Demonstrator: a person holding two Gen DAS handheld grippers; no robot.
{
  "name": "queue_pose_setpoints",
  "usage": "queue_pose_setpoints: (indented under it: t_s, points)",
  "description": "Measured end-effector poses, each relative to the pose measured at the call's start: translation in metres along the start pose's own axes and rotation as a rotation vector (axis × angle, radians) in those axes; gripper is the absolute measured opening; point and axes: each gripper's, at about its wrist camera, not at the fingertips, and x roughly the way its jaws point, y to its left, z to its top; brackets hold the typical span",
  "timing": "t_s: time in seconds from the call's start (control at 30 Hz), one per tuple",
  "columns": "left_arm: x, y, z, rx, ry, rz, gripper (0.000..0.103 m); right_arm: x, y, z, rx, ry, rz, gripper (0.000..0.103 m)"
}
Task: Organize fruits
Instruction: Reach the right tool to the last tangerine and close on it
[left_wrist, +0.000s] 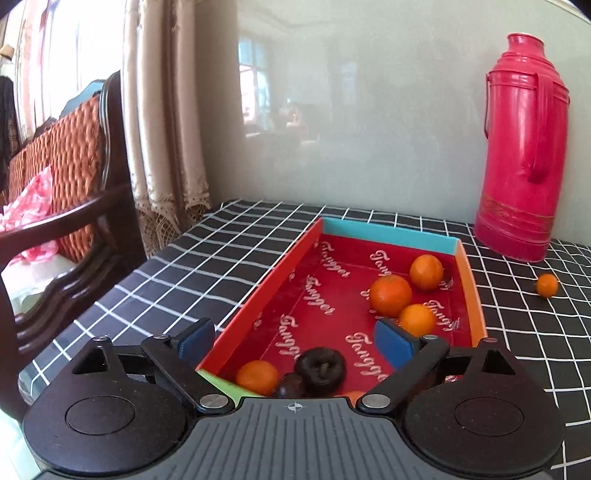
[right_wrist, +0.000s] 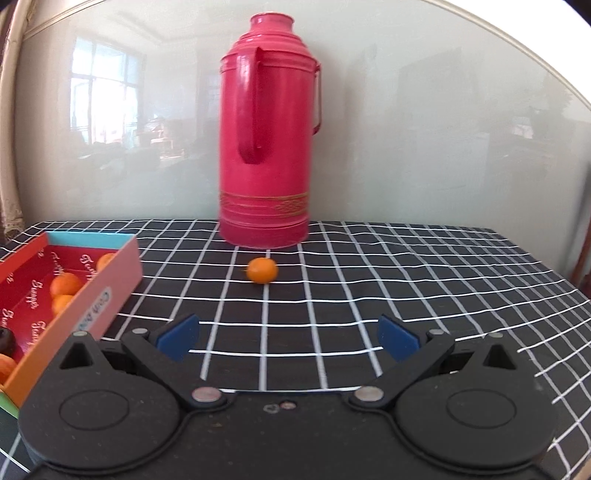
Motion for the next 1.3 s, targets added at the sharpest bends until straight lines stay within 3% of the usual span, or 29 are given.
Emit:
queue_pose_setpoints:
  t_s: [0.2,0.43,0.67,0.8,1.2,1.3]
  points:
    - [-0.007,0.019,-0.002,-0.040,-0.011,0.031,0.093,0.011,0.015,0.007,-0.036,0.016,0.046,0.097]
    - [-0.017,0.043,-0.005,-0.067,-0.083,0.160,0.103,0.032,0.020,0.011,-0.013,0.074,0.103,0.097]
    - [-0.012,0.061,-0.008,-0.124,-0.035,0.187,0.103,0.065,0.021,0.027,-0.029,0.086,0.101,0.096]
    - [-0.011,0.066,-0.009,-0.141,-0.044,0.215,0.103,0.096,0.014,0.034,0.014,0.149,0.129,0.083]
    - [-0.004,0.068,-0.011,-0.156,-0.013,0.208,0.103,0.159,-0.008,0.049,0.038,0.215,0.079,0.071]
    - [-0.003,0.066,-0.012,-0.147,-0.010,0.205,0.103,0.171,-0.010,0.047,0.043,0.242,0.086,0.062]
